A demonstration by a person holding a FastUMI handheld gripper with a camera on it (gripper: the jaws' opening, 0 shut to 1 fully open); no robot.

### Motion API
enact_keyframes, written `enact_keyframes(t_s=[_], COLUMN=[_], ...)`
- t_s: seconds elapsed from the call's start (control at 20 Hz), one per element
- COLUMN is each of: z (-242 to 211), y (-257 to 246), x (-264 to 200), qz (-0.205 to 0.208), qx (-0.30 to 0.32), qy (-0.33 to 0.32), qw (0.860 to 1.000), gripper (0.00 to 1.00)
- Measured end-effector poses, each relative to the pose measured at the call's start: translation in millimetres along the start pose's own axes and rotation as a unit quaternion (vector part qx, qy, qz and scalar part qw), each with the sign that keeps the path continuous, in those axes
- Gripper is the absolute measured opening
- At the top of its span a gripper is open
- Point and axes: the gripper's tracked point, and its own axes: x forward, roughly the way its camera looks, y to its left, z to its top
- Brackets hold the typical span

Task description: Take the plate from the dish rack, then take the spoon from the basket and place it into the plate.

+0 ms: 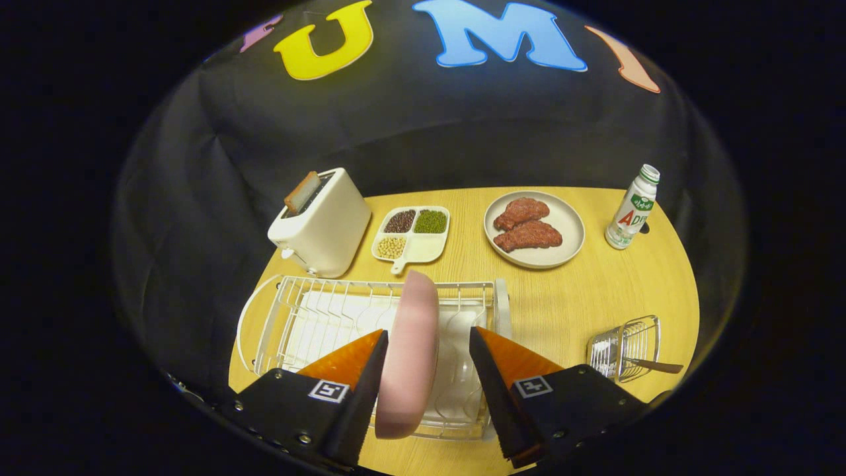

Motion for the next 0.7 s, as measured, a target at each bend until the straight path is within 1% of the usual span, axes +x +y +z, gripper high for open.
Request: enact_keyframes(t_s=[0.05, 0.15, 0.35, 0.45, 0.6, 0.65, 0.7], z=[-1, -5, -17, -27, -35, -39, -43], y=[0, 1, 5, 4, 5, 8, 8], x=[4, 11, 23, 30, 39, 42, 42], qz=[-0.003, -0.006, -0.009, -0.010, -0.013, -0.011, -0.014], qx=[0.004, 0.007, -0.001, -0.007, -0.009, -0.008, -0.010], qy=[0.012, 0.035, 0.089, 0.125, 0.157, 0.167, 0.177], qw=[1.000, 0.999, 0.996, 0.992, 0.987, 0.986, 0.984], gripper=[0.76, 0.69, 0.70, 0.70, 0.70, 0.46, 0.46])
